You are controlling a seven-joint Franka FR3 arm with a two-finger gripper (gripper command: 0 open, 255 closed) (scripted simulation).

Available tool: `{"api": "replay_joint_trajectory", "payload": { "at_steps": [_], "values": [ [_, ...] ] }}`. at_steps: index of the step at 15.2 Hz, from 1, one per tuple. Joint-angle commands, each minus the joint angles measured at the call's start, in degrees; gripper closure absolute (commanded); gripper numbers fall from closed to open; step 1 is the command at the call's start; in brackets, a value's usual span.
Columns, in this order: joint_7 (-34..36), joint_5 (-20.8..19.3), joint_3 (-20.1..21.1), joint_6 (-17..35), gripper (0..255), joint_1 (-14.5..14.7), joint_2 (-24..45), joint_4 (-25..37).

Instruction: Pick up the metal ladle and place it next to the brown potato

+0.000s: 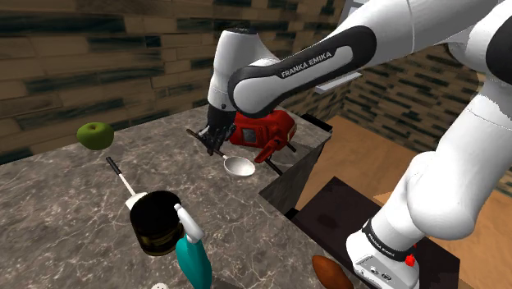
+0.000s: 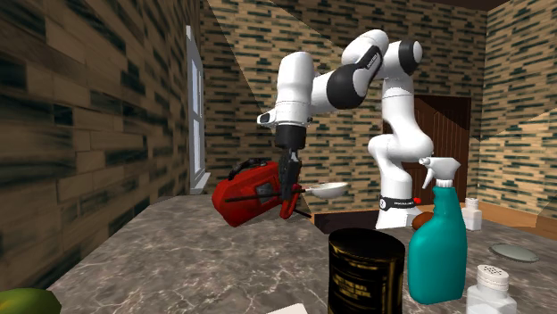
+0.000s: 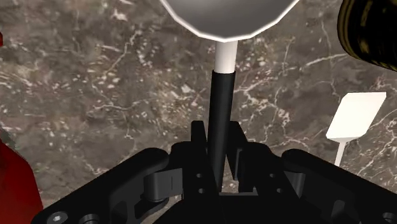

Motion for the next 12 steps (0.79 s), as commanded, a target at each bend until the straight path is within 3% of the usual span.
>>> {"api": "replay_joint_trajectory", "payload": {
  "at_steps": [1, 12],
  "values": [
    [1.89, 0.50, 1.03, 0.25, 255, 1.06, -2.69, -2.77],
    [13.58, 4.41, 8.51, 1.87, 255, 8.11, -14.60, -15.26]
  ]
}}
